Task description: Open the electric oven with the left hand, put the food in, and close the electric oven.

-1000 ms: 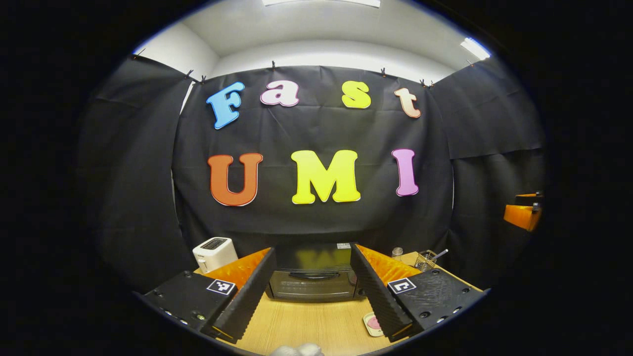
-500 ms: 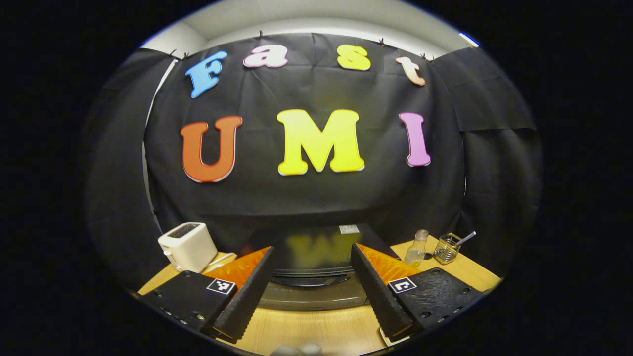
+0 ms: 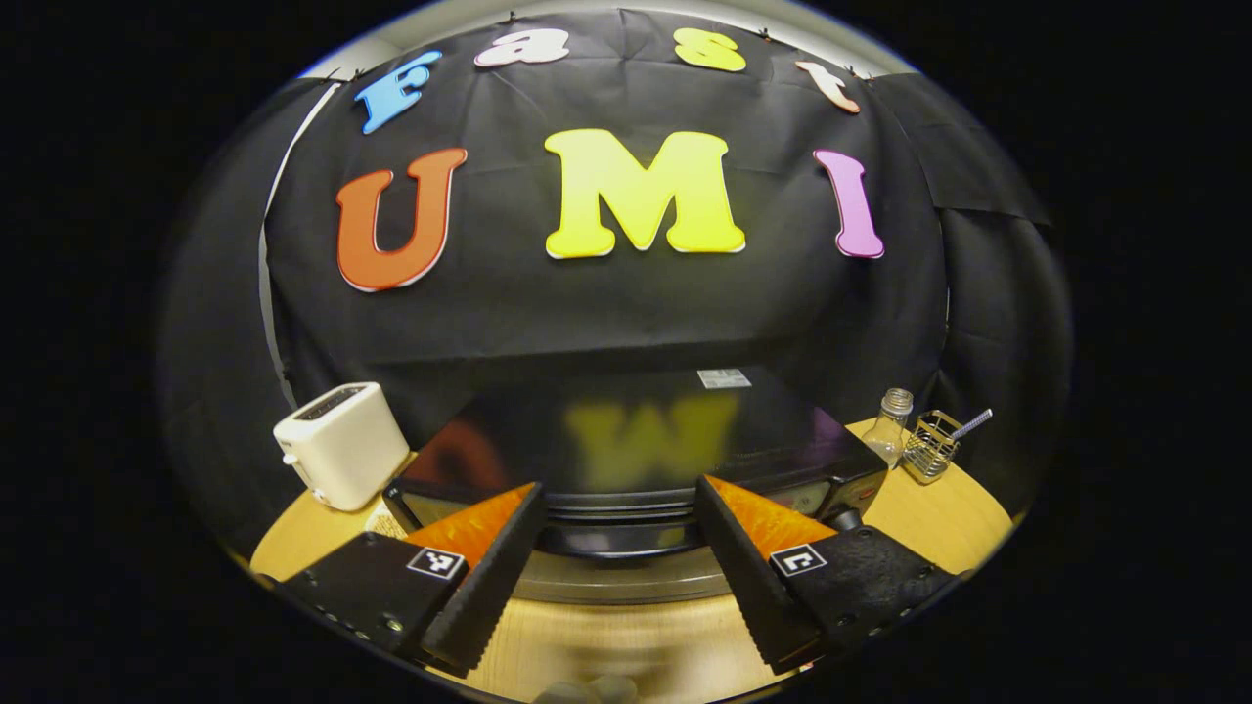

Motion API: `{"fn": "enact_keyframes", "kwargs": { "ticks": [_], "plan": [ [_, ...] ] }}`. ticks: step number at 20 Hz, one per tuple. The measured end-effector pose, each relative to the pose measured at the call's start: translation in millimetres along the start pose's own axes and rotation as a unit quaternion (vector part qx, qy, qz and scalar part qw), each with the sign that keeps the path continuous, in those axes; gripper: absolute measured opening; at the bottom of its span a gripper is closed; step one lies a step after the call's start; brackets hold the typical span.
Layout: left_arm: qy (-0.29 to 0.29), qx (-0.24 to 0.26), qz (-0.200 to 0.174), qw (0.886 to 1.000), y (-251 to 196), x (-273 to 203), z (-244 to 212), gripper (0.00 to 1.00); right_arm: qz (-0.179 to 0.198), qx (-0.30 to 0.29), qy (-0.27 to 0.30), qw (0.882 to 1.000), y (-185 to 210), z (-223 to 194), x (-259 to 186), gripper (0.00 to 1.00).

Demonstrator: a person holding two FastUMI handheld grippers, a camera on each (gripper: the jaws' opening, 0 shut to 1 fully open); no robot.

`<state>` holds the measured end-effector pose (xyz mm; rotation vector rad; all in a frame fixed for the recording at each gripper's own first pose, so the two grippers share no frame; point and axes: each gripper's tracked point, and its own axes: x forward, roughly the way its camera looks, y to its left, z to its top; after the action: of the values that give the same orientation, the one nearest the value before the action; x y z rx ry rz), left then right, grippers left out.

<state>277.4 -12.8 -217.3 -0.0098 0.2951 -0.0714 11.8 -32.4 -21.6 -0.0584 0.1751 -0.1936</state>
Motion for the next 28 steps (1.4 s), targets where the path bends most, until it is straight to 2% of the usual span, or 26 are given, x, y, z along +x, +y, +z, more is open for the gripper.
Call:
{"fn": "enact_keyframes", "kwargs": {
  "ticks": [14,28],
  "plan": [
    [0.015,-0.001,-0.003,1.0,-1,-39,-20,0.97,0.03,0.013,0.006,0.999,15,-9,-1,1.0],
    [0.06,-0.006,-0.01,0.998,-6,-102,-95,0.97,0.033,0.016,0.016,0.999,11,-28,-24,0.99]
  ]
}}
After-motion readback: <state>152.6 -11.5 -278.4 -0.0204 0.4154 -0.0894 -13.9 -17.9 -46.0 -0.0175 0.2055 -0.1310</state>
